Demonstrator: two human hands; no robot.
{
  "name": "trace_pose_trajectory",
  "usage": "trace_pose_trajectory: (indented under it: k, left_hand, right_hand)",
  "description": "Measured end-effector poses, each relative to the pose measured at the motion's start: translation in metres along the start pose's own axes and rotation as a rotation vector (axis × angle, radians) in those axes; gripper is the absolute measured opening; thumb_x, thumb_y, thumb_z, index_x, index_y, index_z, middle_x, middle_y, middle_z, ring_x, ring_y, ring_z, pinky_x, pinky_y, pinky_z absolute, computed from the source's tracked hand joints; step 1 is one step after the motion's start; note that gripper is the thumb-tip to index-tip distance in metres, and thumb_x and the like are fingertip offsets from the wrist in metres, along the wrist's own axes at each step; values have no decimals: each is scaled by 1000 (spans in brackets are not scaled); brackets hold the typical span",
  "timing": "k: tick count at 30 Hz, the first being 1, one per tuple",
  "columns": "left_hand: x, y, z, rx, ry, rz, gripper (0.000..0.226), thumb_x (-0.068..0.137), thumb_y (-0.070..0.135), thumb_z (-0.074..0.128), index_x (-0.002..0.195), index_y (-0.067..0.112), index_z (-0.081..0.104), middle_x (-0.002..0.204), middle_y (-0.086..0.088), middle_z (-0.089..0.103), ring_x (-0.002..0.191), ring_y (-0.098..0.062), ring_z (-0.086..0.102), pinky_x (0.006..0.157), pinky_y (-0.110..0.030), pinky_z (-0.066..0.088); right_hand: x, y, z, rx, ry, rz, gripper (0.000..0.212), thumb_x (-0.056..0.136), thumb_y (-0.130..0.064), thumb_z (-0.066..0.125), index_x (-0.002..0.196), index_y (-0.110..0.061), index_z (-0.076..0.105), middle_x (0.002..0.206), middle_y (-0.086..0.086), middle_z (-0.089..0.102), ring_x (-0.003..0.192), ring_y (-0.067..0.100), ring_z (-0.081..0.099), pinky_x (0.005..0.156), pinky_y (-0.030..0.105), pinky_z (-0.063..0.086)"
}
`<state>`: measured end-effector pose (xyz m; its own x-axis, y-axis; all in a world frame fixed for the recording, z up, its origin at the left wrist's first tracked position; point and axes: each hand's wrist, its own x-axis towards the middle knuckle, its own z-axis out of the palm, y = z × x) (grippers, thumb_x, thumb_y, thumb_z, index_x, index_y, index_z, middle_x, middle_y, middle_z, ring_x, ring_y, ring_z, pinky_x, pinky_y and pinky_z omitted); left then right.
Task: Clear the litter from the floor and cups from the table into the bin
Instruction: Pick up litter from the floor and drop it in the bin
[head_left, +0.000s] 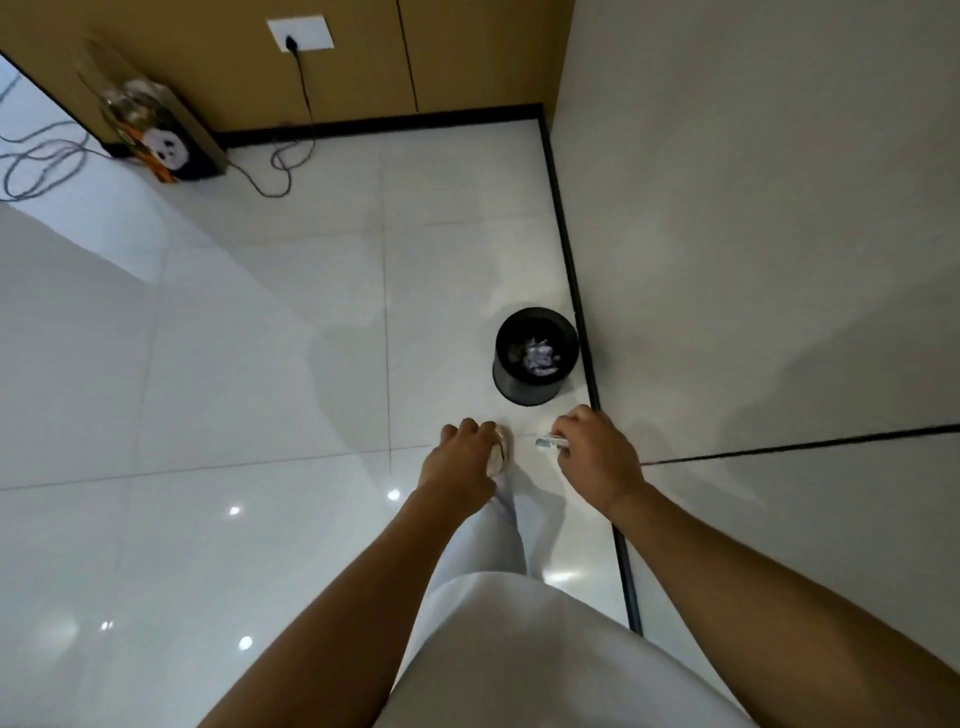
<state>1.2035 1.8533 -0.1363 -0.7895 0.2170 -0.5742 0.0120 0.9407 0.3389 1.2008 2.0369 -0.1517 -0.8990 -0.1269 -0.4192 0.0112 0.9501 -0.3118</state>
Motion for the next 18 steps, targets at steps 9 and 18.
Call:
trace_pose_trajectory:
  k: [9,18]
  left_hand:
    - [144,9,-68,86,-84,14,62,82,15,65,137,18,37,131,-5,44,122,-25,41,88,-35,48]
    - [245,15,-66,17,-85,-68,58,81,7,60,134,20,40,128,-3,45,119,-24,41,75,-28,41]
  right_hand:
    - [141,21,-46,24,-65,98,28,92,-13,54,118,-18,59,124,3,52,112,24,50,87,37,50]
    - [253,64,-39,72,-160,116,31,92,-12,54,123,-13,57,132,7,50,120,27,48,94,39,47]
